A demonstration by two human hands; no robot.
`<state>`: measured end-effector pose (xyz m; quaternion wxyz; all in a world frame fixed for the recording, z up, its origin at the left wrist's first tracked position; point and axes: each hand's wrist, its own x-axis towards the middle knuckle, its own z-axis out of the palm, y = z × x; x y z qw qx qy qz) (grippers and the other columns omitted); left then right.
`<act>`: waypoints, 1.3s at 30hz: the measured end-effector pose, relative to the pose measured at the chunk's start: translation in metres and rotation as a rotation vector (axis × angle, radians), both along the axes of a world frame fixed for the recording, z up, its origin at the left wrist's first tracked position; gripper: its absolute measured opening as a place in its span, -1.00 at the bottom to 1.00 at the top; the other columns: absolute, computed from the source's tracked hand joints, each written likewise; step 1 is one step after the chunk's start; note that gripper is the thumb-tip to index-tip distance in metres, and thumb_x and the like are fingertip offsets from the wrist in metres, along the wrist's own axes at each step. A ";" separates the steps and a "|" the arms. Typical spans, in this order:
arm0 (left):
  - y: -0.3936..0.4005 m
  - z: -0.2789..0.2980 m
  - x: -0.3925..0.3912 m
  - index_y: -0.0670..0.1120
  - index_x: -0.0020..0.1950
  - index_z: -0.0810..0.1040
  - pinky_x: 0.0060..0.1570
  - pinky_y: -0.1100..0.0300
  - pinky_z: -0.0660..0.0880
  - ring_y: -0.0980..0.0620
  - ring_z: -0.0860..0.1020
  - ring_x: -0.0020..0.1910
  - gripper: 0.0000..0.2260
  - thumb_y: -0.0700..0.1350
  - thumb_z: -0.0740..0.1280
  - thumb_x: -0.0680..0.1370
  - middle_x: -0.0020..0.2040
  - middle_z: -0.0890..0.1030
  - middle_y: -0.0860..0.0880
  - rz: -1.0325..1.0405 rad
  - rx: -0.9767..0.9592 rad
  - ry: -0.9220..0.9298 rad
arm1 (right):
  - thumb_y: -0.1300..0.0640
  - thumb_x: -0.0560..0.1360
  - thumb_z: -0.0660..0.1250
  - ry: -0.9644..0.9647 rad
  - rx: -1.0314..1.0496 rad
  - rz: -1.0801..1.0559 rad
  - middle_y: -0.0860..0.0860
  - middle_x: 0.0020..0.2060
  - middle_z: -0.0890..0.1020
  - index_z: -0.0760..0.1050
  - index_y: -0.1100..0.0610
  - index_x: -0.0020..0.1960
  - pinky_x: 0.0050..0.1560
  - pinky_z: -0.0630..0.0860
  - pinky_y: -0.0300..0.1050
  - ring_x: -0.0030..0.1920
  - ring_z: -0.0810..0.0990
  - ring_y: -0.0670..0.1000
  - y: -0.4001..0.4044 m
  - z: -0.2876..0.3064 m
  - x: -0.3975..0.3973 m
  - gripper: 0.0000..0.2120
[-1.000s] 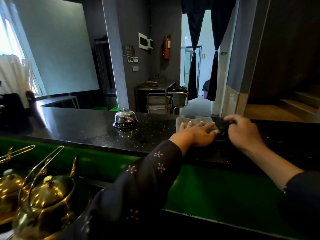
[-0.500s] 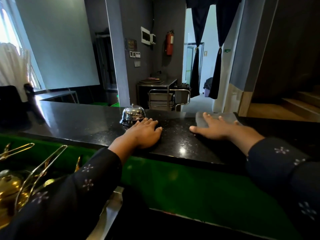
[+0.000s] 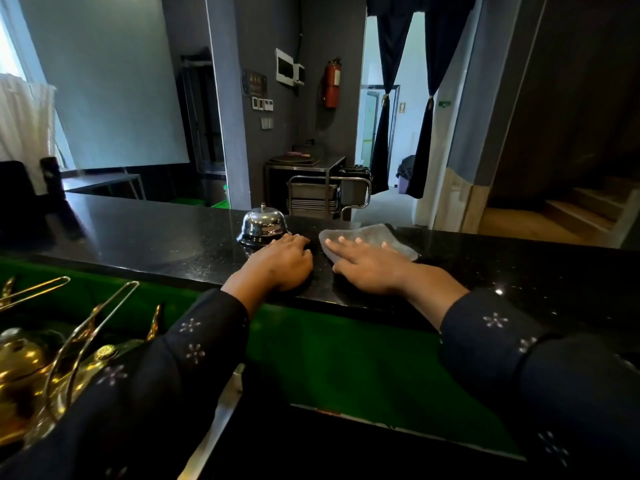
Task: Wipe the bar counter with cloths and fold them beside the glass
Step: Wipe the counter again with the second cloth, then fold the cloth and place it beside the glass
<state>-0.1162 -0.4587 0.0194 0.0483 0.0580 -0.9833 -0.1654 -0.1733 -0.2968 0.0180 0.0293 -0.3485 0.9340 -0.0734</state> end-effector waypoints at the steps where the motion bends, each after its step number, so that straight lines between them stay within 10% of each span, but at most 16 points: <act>1: 0.001 0.001 0.003 -0.08 0.50 0.18 0.45 -0.01 0.07 -0.07 0.12 0.51 -0.56 -0.02 0.03 0.62 0.53 0.19 -0.12 0.006 0.006 -0.003 | -0.18 0.57 -0.01 -0.005 -0.015 0.020 -0.10 0.55 -0.02 -0.05 -0.18 0.52 0.46 -0.17 0.18 0.54 -0.05 0.00 0.009 0.001 0.010 -0.45; 8: 0.012 -0.003 0.035 -0.09 0.47 0.25 0.44 -0.03 0.17 -0.12 0.23 0.47 -0.57 -0.02 0.04 0.62 0.50 0.26 -0.11 -0.019 0.018 0.040 | -0.36 0.38 0.26 0.013 0.010 0.172 -0.11 0.55 -0.04 -0.13 -0.11 0.54 0.47 -0.21 -0.07 0.53 -0.08 -0.10 0.091 0.007 0.078 -0.09; 14: 0.038 -0.002 0.068 -0.06 0.51 0.13 0.41 -0.07 0.23 -0.14 0.31 0.43 -0.49 -0.02 0.18 0.59 0.47 0.31 -0.15 -0.109 0.121 0.133 | 0.39 0.44 0.30 0.086 -0.316 0.108 -0.02 0.32 0.51 0.43 -0.07 0.36 0.37 0.33 -0.11 0.34 0.43 -0.02 0.123 0.012 0.099 -0.42; 18: 0.077 0.003 0.091 -0.04 0.50 0.17 0.38 0.14 0.27 -0.02 0.37 0.38 -0.34 -0.07 0.41 0.47 0.42 0.37 -0.09 -0.295 0.339 0.244 | 0.32 0.48 0.33 0.148 -0.653 0.095 -0.01 -0.13 0.63 0.59 0.08 0.00 -0.08 0.44 -0.15 -0.10 0.57 0.00 0.139 0.029 0.112 -0.81; 27: 0.166 0.015 0.120 -0.16 0.14 0.53 -0.10 0.18 0.58 0.07 0.62 -0.07 -0.74 -0.14 0.40 0.48 -0.04 0.64 -0.06 -0.246 1.241 0.460 | 0.26 0.50 0.34 -0.231 -1.230 -0.132 0.02 -0.12 0.67 0.58 0.03 -0.08 -0.03 0.62 -0.07 -0.09 0.66 0.04 0.193 0.065 0.146 -0.86; 34: 0.253 -0.003 0.131 -0.03 0.04 0.60 -0.12 0.19 0.59 0.04 0.65 -0.04 -0.86 -0.05 0.35 0.52 -0.02 0.68 -0.07 -0.303 1.332 0.299 | 0.06 0.56 0.26 -0.207 -1.067 -0.399 -0.05 -0.10 0.64 0.55 0.04 0.04 -0.10 0.55 -0.16 -0.06 0.61 -0.04 0.278 0.042 0.178 -0.87; 39: 0.337 -0.009 0.128 -0.05 -0.02 0.57 -0.09 0.08 0.60 0.00 0.63 -0.09 -0.85 0.00 0.29 0.56 -0.07 0.66 -0.07 -0.253 1.183 0.264 | 0.18 0.36 0.51 -0.544 -1.057 -0.503 0.00 0.00 0.69 0.53 0.03 0.09 0.05 0.58 -0.08 0.03 0.65 -0.02 0.357 0.024 0.198 -0.66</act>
